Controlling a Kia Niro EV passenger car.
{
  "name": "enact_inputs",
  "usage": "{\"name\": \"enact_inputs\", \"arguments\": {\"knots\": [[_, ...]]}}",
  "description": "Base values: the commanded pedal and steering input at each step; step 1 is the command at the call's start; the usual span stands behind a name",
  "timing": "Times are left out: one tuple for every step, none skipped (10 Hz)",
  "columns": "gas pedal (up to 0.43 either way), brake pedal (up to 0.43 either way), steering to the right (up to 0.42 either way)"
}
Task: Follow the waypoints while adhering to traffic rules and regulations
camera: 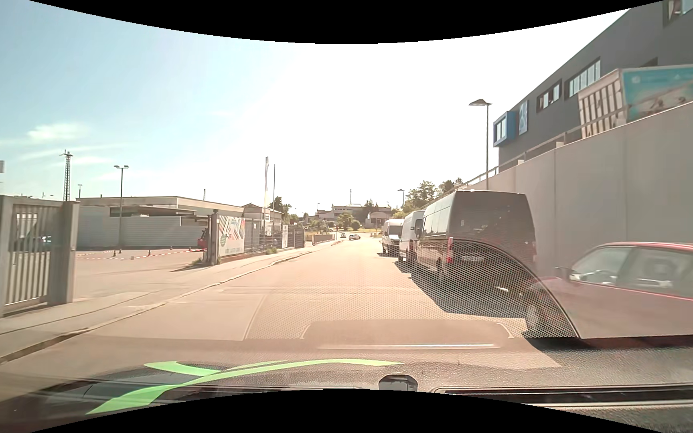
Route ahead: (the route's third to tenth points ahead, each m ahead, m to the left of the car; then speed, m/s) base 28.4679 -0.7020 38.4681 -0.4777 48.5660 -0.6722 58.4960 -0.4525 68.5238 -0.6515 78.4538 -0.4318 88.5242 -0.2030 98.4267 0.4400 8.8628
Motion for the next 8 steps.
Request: {"name": "enact_inputs", "arguments": {"knots": [[0.008, 0.000, -0.010], [0.000, 0.000, -0.010], [0.000, 0.000, -0.010], [0.000, 0.000, -0.010], [0.000, 0.000, -0.010], [0.000, 0.000, -0.010], [0.000, 0.000, -0.010], [0.000, 0.000, -0.010]]}}
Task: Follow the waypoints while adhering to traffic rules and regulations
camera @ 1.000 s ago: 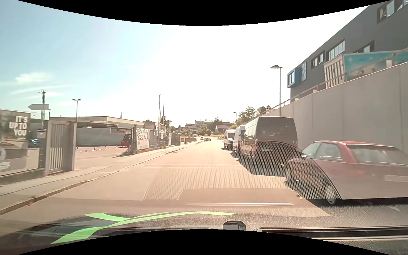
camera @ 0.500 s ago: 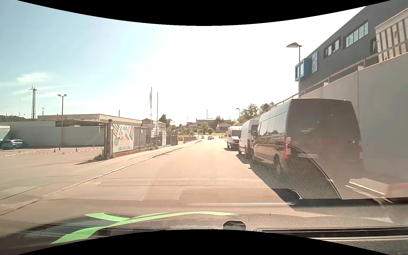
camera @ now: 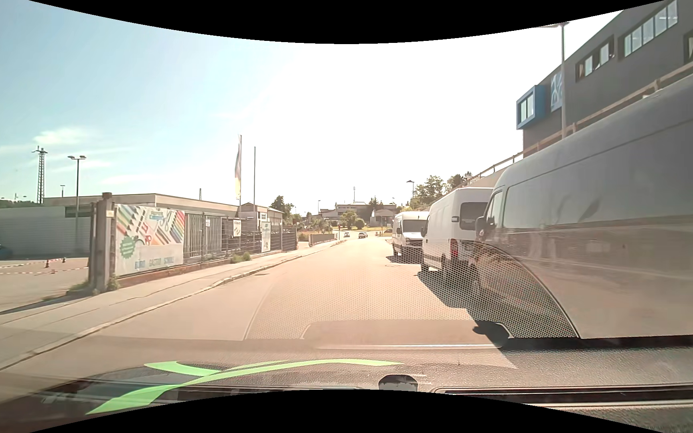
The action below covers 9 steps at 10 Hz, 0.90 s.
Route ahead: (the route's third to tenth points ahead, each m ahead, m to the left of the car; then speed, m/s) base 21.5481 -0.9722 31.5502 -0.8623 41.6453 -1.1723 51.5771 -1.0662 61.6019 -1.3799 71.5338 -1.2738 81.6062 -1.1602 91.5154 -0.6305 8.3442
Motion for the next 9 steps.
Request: {"name": "enact_inputs", "arguments": {"knots": [[0.000, 0.000, -0.008], [0.000, 0.000, -0.005], [0.000, 0.000, -0.005], [0.000, 0.000, -0.004], [0.000, 0.000, -0.003], [0.000, 0.000, -0.002], [0.000, 0.000, 0.000], [0.008, 0.000, 0.006], [0.008, 0.000, 0.007]]}}
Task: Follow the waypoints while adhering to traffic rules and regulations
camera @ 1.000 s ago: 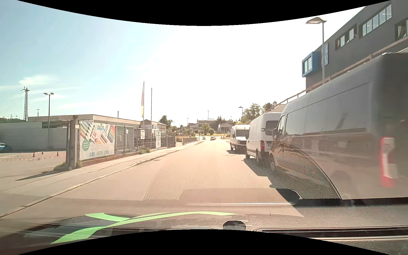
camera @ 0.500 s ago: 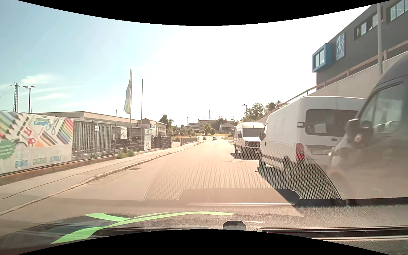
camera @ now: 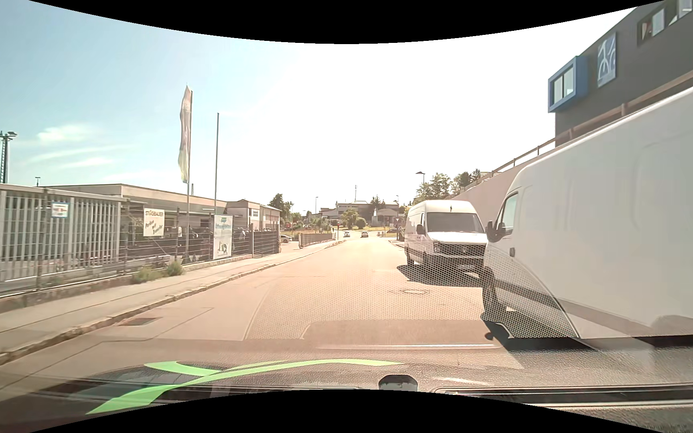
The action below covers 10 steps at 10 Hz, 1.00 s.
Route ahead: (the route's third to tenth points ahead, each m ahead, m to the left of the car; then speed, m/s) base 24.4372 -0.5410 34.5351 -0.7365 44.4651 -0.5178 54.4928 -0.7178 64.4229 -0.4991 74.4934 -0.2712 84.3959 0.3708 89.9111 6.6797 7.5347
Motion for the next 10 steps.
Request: {"name": "enact_inputs", "arguments": {"knots": [[0.028, 0.000, 0.008], [0.039, 0.000, 0.010], [0.039, 0.000, 0.015], [0.039, 0.000, 0.016], [0.039, 0.000, 0.016], [0.039, 0.000, 0.016], [0.039, 0.000, 0.014], [0.039, 0.000, 0.009], [0.039, 0.000, 0.000], [0.039, 0.000, -0.001]]}}
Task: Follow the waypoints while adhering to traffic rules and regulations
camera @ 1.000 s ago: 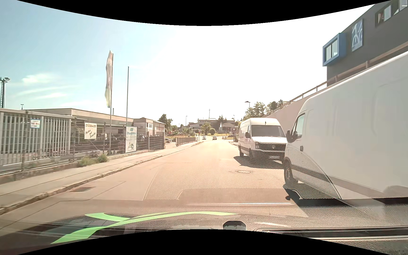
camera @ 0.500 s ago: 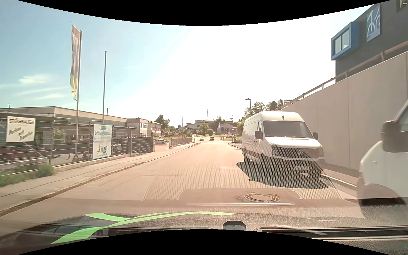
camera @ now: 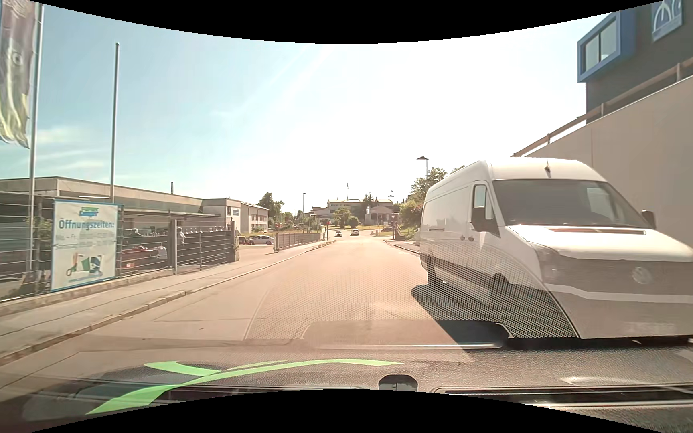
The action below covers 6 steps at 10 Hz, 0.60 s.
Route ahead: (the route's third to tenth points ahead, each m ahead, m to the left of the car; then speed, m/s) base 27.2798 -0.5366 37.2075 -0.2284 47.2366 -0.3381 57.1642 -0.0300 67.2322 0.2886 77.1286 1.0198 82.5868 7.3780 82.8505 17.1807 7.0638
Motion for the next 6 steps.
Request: {"name": "enact_inputs", "arguments": {"knots": [[0.047, 0.000, -0.002], [0.047, 0.000, -0.002], [0.059, 0.000, -0.001], [0.059, 0.000, -0.002], [0.059, 0.000, -0.003], [0.059, 0.000, -0.003]]}}
